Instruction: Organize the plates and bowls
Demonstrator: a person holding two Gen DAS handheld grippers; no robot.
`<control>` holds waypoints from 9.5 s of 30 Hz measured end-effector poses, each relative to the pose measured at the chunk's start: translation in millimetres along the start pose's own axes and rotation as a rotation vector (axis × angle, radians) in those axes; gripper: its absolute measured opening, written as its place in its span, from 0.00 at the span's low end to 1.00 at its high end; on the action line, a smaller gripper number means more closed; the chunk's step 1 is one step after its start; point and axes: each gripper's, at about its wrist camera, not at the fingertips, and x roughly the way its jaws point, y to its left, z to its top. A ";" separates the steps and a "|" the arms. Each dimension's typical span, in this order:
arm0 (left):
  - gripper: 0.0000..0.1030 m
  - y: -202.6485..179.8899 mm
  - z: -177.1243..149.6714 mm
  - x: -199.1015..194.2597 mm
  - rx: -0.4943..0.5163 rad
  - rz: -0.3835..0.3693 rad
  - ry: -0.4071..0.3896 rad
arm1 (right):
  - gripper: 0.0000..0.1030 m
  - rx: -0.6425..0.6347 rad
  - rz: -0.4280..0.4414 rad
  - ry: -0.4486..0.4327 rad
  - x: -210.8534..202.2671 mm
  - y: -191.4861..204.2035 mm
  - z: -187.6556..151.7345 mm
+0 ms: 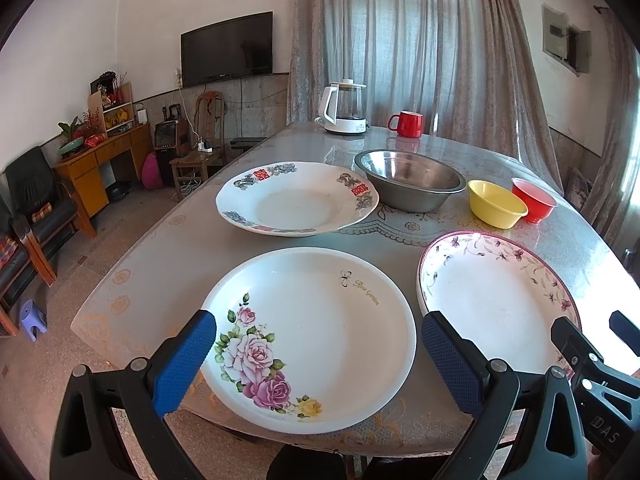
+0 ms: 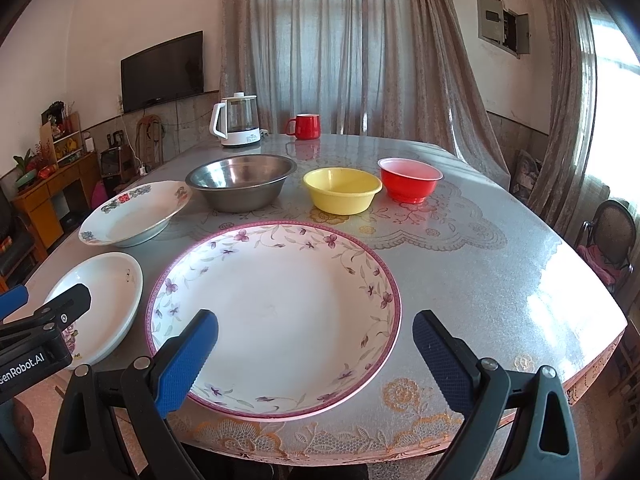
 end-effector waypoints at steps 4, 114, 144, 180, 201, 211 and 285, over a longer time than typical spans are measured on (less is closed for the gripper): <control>1.00 0.0 -0.4 -0.2 -0.002 -0.002 0.003 | 0.97 -0.004 -0.004 -0.010 -1.5 0.7 0.1; 0.23 -70.7 79.5 157.5 0.162 -0.311 0.430 | 0.26 0.086 0.201 0.271 118.8 -68.4 32.4; 0.25 103.1 84.0 90.1 -0.160 -0.172 0.220 | 0.40 -0.088 0.545 0.253 77.8 43.2 62.1; 0.35 141.6 139.3 226.6 -0.161 -0.207 0.302 | 0.44 -0.092 0.535 0.427 220.0 147.9 113.2; 0.32 136.9 117.6 203.2 -0.094 -0.201 0.309 | 0.44 -0.230 0.482 0.412 221.2 159.9 112.9; 0.32 131.8 117.5 200.6 -0.093 -0.167 0.294 | 0.52 -0.227 0.451 0.404 216.2 161.4 112.4; 0.32 20.0 83.6 42.2 0.032 -0.419 0.086 | 0.27 -0.017 0.527 0.167 91.9 25.2 94.7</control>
